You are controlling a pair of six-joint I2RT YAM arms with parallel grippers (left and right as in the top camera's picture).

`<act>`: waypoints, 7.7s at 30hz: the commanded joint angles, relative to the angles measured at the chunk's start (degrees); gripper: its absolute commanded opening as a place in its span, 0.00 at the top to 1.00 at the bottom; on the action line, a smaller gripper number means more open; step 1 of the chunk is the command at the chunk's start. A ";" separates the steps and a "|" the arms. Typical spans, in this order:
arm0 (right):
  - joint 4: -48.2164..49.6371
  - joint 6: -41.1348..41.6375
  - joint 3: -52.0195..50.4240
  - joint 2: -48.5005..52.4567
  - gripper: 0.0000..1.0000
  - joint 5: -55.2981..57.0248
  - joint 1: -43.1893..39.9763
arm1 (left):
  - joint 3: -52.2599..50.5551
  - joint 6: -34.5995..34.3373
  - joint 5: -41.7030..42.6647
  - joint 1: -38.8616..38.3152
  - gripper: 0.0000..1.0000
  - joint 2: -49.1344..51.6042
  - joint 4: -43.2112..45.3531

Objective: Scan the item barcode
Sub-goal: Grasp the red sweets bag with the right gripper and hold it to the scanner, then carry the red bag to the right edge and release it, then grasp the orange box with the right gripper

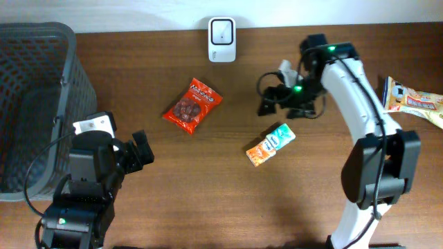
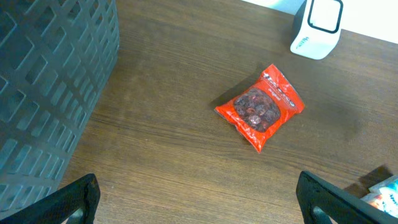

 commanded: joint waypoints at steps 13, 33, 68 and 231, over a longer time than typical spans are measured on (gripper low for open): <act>46.25 35.06 -0.13 14.56 0.01 9.03 27.04 | -0.15 -0.55 0.22 0.28 0.01 -0.26 0.07; 29.55 15.50 8.59 14.91 0.01 12.02 23.82 | -0.15 -0.55 0.20 0.28 0.01 -0.26 0.07; 18.67 33.18 12.35 18.71 0.90 -43.08 9.20 | -0.15 -0.55 0.20 0.28 0.01 -0.26 0.09; 14.23 -17.25 -14.03 6.93 0.96 6.49 11.72 | -0.15 -0.55 0.20 0.28 0.01 -0.26 0.07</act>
